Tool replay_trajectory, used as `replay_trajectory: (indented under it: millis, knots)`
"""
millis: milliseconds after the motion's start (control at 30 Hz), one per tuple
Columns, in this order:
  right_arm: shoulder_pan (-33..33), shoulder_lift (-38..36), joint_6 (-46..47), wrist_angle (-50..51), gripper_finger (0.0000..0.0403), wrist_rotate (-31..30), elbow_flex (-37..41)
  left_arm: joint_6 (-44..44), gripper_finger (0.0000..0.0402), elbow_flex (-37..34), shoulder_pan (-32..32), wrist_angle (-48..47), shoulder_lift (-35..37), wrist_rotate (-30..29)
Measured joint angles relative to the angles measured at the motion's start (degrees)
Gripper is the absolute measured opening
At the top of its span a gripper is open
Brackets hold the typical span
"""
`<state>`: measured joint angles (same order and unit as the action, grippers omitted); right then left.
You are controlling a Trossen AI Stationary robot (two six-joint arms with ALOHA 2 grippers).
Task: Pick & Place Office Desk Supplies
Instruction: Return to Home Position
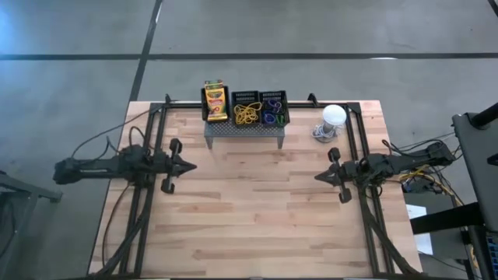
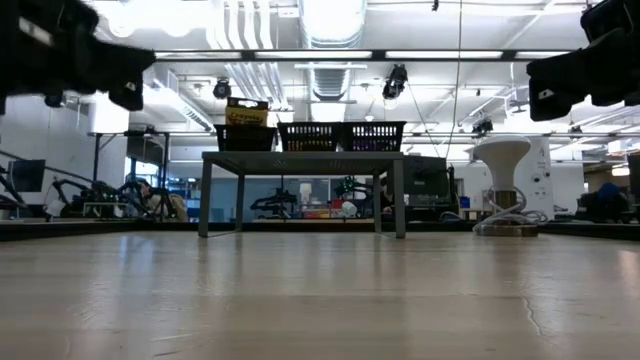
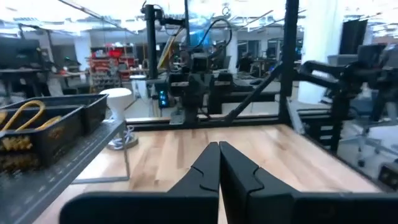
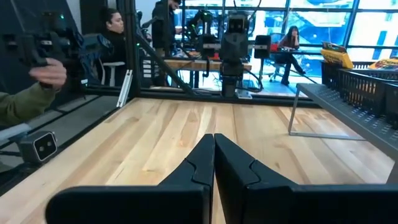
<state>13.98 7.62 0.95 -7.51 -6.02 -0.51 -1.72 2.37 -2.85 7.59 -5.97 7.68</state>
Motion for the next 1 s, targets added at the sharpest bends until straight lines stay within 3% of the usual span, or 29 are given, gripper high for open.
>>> replay_trajectory:
  millis: [133,233,1000]
  knots:
    - [0.0,0.0,0.0,0.0,0.0008,0.0,0.0,-1.2,0.0003,-2.0,0.0,-7.1,5.5,-2.7]
    - [0.0,0.1,0.0,0.0,0.0008,0.0,0.0,-1.1,0.0005,-1.6,0.0,-6.9,5.5,-5.0]
    - [0.0,0.4,-0.1,0.0,0.0009,0.0,0.0,-0.9,0.0014,-2.2,0.6,-6.8,6.0,-7.3]
